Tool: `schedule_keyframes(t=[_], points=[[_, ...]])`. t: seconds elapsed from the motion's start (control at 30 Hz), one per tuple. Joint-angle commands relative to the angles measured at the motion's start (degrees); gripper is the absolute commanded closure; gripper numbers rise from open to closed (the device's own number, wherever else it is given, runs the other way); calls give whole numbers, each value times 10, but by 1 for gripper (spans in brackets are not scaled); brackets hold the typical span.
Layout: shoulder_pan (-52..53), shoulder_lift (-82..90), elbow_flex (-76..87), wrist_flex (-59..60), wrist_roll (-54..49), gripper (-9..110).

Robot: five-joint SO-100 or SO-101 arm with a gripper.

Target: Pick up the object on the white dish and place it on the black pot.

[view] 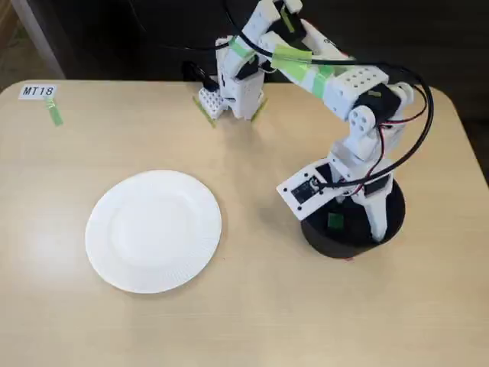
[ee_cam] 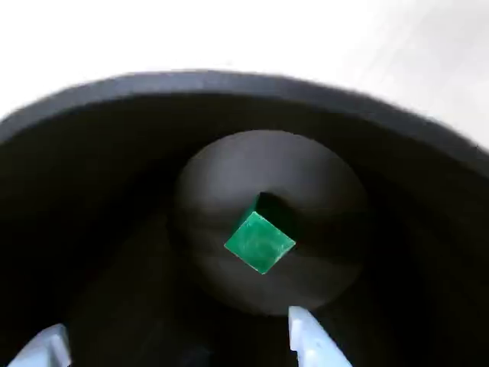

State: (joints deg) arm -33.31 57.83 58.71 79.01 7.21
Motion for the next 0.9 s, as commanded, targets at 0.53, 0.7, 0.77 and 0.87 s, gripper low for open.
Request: schedule_keyframes(t=[0.53,0.7,0.77,0.87], points=[[162,405,-1,106,2,101],[254,657,284,-38,-4,101],[292,757,405,-98,-6,102],[341,872,543,-147,-15,102]])
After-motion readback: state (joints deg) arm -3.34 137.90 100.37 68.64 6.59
